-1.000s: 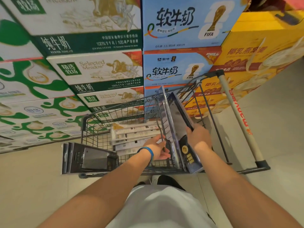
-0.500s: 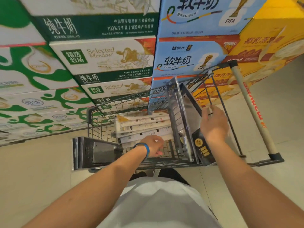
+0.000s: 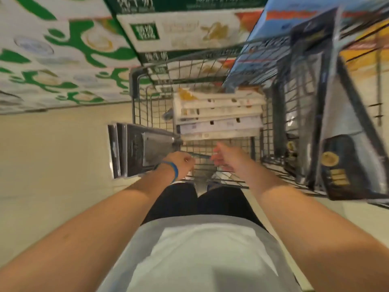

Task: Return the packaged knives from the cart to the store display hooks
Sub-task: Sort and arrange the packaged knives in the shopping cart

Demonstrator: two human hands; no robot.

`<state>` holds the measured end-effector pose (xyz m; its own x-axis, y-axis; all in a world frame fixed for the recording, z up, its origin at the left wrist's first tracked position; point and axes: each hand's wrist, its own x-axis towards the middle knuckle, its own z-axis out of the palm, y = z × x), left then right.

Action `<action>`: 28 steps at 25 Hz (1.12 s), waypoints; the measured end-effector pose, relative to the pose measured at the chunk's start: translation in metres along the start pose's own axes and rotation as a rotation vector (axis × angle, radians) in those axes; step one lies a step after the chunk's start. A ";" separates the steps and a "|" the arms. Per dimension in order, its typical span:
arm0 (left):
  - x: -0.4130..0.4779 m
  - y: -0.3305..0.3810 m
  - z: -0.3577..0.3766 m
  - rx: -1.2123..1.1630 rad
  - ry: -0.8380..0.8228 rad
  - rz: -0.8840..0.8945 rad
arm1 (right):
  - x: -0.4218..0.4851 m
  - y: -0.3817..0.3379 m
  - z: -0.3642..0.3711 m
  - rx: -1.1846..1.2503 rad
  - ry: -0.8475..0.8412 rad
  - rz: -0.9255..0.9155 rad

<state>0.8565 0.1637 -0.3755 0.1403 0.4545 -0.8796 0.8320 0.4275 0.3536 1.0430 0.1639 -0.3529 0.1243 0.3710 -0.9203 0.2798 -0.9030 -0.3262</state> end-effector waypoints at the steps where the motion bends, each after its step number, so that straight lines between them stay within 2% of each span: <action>1: 0.002 -0.009 0.001 0.144 0.022 0.031 | 0.024 0.009 0.001 0.034 -0.011 0.121; 2: 0.004 -0.014 0.003 0.262 0.053 0.066 | 0.049 0.015 0.002 -0.023 -0.017 0.167; 4: 0.007 -0.019 0.005 0.370 0.111 0.123 | 0.092 0.019 0.008 -0.364 -0.021 0.094; 6: 0.010 -0.026 0.010 0.369 0.206 0.178 | 0.131 0.010 0.018 -0.605 0.114 -0.104; 8: 0.007 -0.031 0.012 0.365 0.288 0.208 | 0.159 0.005 0.029 -0.821 0.253 -0.398; 10: 0.007 -0.031 0.010 0.359 0.328 0.221 | 0.176 0.003 0.044 -1.209 0.264 -0.583; 12: 0.007 -0.028 0.009 0.327 0.332 0.217 | 0.189 0.003 0.056 -1.430 0.254 -0.683; 18: 0.004 -0.026 0.008 0.254 0.354 0.242 | 0.208 0.011 0.038 -1.444 0.391 -0.729; 22: 0.006 -0.026 0.010 0.236 0.349 0.250 | 0.215 -0.003 0.029 -1.540 0.370 -0.771; 25: 0.007 -0.026 0.011 0.215 0.375 0.259 | 0.213 -0.024 0.016 -1.733 0.332 -0.859; 26: 0.006 -0.025 0.010 0.215 0.387 0.264 | 0.211 -0.025 0.017 -1.724 0.338 -0.809; 27: 0.006 -0.025 0.010 0.217 0.393 0.269 | 0.208 -0.020 0.020 -1.655 0.362 -0.679; 28: 0.006 -0.025 0.010 0.217 0.392 0.274 | 0.207 -0.011 0.026 -1.486 0.363 -0.502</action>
<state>0.8419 0.1483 -0.3927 0.1917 0.8031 -0.5641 0.8909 0.0987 0.4433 1.0414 0.2448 -0.5452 -0.1130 0.7743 -0.6226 0.9632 0.2391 0.1226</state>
